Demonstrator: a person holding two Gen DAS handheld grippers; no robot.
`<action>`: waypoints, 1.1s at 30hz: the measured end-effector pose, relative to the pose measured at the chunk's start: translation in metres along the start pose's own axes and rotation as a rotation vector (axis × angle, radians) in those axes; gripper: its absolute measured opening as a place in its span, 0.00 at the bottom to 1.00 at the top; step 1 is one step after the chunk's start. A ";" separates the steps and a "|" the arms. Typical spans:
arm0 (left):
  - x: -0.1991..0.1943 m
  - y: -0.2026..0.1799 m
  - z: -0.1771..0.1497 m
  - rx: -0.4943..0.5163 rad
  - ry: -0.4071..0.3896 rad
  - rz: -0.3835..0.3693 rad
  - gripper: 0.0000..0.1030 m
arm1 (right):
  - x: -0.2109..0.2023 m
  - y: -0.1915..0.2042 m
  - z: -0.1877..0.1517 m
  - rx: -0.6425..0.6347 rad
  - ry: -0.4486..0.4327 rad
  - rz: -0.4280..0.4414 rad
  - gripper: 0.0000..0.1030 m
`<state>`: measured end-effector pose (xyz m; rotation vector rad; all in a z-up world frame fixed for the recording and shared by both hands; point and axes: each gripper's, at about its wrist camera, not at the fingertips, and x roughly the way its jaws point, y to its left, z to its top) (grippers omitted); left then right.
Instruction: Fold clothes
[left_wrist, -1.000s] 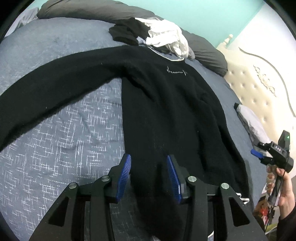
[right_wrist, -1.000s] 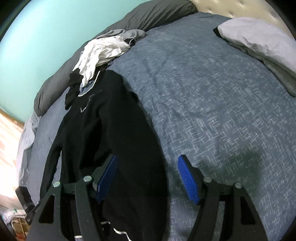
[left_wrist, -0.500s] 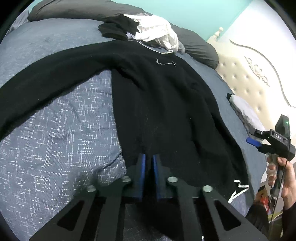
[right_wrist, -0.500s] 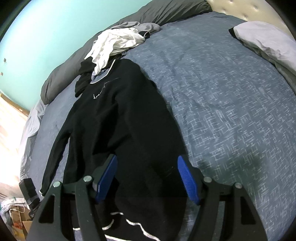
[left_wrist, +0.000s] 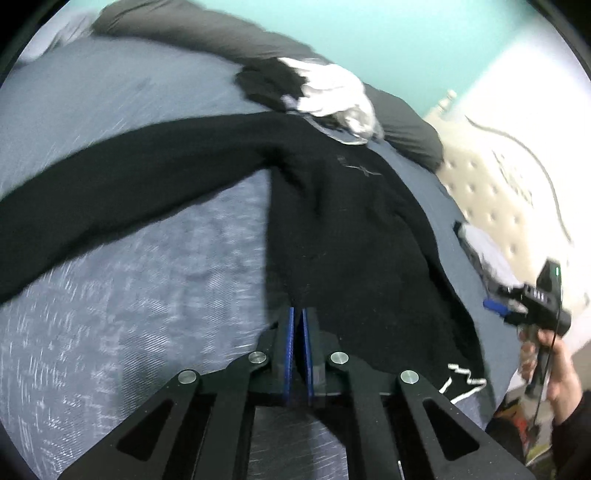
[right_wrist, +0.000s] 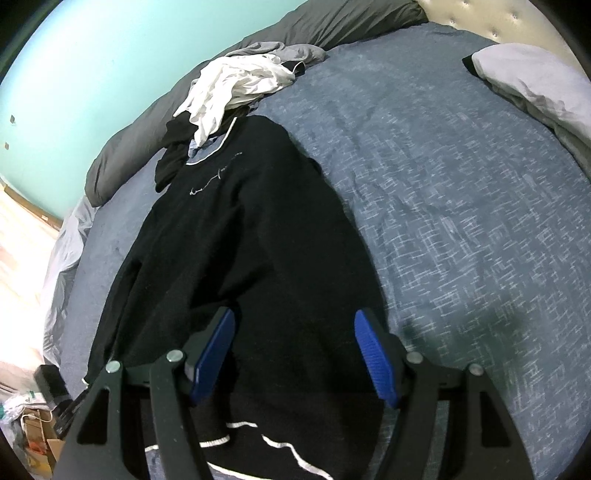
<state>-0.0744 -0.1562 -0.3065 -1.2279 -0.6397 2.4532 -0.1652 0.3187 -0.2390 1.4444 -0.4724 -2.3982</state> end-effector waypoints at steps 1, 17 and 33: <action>0.002 0.006 -0.001 -0.026 0.013 -0.005 0.05 | 0.000 0.003 0.000 -0.006 0.001 0.000 0.67; 0.017 -0.021 -0.008 0.004 0.109 -0.017 0.35 | -0.006 0.007 0.001 -0.006 -0.006 0.002 0.67; 0.039 -0.030 -0.040 -0.005 0.201 -0.010 0.35 | -0.013 0.028 -0.002 -0.027 -0.014 0.049 0.67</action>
